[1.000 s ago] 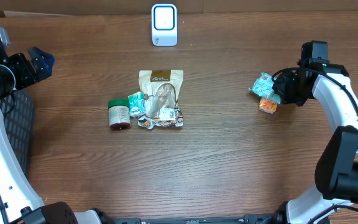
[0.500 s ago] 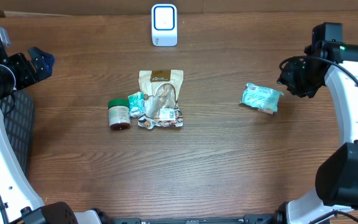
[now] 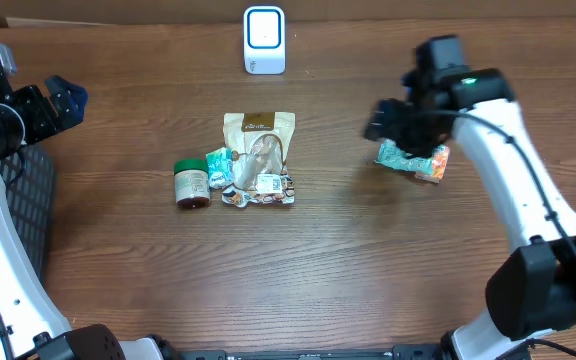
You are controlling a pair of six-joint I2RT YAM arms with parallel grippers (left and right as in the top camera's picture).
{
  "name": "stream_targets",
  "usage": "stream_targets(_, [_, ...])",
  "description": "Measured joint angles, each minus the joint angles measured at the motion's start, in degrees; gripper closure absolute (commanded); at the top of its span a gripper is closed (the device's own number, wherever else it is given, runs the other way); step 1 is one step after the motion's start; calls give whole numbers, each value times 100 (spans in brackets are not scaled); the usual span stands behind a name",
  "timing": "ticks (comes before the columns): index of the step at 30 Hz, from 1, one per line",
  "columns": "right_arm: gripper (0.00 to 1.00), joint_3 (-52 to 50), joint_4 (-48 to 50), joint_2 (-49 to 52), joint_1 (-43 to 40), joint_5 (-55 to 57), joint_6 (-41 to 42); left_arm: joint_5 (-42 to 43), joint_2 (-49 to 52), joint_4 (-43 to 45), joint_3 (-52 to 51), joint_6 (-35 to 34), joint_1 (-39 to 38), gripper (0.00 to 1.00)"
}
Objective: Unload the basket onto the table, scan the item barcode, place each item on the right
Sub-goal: 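Reach the right gripper to the clear bag and grasp it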
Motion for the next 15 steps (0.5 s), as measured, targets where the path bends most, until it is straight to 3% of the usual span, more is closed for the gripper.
stream_targets(8, [15,-485,1366,192,1005,-365,435,0,0,0,0,0,0,0])
stream_targets(15, [25,-922,2214,638,1718,-590,616,0,0,-2,0,0,0,1])
